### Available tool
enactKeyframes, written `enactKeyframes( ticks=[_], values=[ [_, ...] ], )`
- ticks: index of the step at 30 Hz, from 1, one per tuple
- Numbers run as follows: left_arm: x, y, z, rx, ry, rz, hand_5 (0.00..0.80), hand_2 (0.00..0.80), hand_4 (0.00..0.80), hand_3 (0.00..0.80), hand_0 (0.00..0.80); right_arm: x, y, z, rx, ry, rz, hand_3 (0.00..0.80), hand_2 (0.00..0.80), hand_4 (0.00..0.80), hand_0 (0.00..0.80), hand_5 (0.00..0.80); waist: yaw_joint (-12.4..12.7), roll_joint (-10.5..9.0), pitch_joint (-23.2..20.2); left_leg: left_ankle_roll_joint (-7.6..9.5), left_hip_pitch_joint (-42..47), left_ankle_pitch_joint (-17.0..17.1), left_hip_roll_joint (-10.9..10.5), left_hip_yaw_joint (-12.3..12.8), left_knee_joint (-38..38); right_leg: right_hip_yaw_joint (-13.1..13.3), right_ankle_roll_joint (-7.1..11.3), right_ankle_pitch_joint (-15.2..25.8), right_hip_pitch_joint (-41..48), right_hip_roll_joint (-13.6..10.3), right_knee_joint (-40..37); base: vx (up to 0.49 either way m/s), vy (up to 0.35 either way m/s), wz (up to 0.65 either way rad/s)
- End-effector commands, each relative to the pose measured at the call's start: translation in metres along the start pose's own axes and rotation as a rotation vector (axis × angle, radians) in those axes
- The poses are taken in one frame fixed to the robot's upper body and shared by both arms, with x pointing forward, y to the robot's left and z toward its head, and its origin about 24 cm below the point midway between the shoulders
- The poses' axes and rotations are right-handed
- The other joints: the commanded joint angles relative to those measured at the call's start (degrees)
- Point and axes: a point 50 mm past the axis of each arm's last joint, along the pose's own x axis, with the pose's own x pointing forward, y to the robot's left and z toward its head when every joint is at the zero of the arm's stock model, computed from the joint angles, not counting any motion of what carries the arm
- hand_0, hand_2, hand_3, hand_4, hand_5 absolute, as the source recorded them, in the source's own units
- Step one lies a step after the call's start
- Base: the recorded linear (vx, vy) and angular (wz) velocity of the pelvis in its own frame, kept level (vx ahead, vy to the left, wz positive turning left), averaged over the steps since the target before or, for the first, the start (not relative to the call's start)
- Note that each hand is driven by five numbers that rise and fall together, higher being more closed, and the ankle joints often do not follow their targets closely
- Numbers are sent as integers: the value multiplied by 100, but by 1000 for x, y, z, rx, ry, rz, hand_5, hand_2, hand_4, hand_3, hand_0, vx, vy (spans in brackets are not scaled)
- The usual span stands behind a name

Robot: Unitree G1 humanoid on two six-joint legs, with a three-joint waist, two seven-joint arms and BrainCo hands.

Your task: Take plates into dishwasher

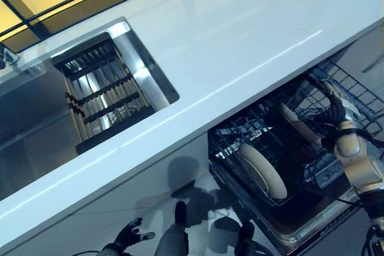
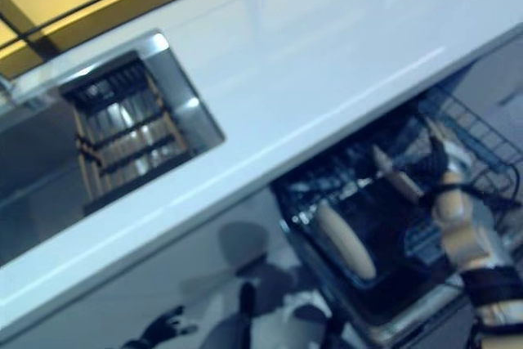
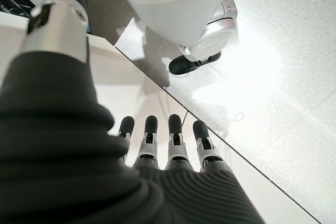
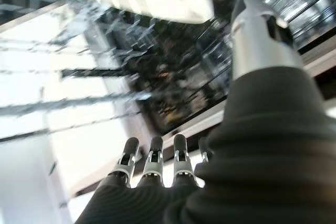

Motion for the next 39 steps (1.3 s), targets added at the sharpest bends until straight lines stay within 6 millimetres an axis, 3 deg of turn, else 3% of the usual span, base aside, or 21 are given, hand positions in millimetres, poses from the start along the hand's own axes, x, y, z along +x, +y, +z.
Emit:
enactKeyframes(
  ticks=[1,6,13,14,16,17,23,30,33,36,38,39],
  values=[
    [-13,5,-25,-33,52,44,0,0,0,0,0,-6,-40,20,-43,-156,-190,0,0,0,0,0,-182,-317,-372,79,-391,604,31,44,-357,-54,55,12,408,-51,-65,15,8,-16],
    [-17,10,-32,-53,69,75,0,0,0,0,0,-20,-54,10,-127,-163,-229,0,0,0,0,0,-319,-451,-562,69,-275,542,33,147,-405,28,80,103,581,53,-393,-6,-7,-15],
    [-17,11,-33,-55,72,80,0,0,0,0,0,-23,-57,7,-138,-158,-247,0,0,0,0,0,-342,-475,-601,67,-244,533,38,162,-429,50,86,122,611,79,-450,-12,-7,-7],
    [-20,12,-41,-62,103,95,0,0,0,0,0,-40,-79,-13,-57,-93,-389,0,0,0,0,0,-509,-595,-839,29,-126,484,51,278,-513,174,111,190,778,189,-746,-47,-32,-12],
    [-20,12,-44,-64,113,96,0,0,0,0,0,-44,-80,-20,20,-58,-412,0,0,0,0,0,-561,-615,-903,19,-104,477,46,302,-525,215,108,214,820,219,-833,-23,-18,-12],
    [-20,11,-45,-71,121,102,0,0,0,0,0,-49,-78,-29,165,2,-438,0,0,0,0,0,-622,-632,-978,10,-71,462,46,327,-530,259,101,231,861,246,-903,8,-4,-14],
    [-19,9,-48,-77,146,111,0,0,0,0,0,-74,-53,-71,610,232,-487,0,0,0,0,0,-796,-603,-1254,-13,103,396,36,409,-552,339,84,230,1017,274,-1042,21,-16,-6],
    [-16,5,-49,-49,182,95,0,0,0,0,0,-92,-22,-118,757,506,-461,0,0,0,0,0,-821,-459,-1469,-75,282,416,80,416,-608,333,25,126,1224,284,-1041,25,-40,-6],
    [-15,3,-49,-40,189,92,0,0,0,0,0,-99,-11,-128,819,573,-440,0,0,0,0,0,-817,-419,-1472,-85,309,441,98,396,-626,330,0,87,1261,283,-1005,4,-46,-1],
    [-14,2,-48,-26,194,80,0,0,0,0,0,-110,15,-142,945,684,-324,0,0,0,0,0,-805,-346,-1457,-112,313,479,125,364,-604,305,-40,46,1277,275,-932,-10,-54,0],
    [-12,1,-45,-2,193,65,0,0,0,0,0,-122,44,-147,1083,772,-172,0,0,0,0,0,-788,-278,-1393,-137,276,516,159,330,-538,273,-87,-21,1246,258,-770,-31,-52,0],
    [-12,1,-45,-2,192,65,0,0,0,0,0,-123,44,-148,1087,775,-165,0,0,0,0,0,-790,-275,-1388,-140,270,517,160,325,-529,271,-91,-34,1237,256,-746,-31,-16,-1]
  ],
)
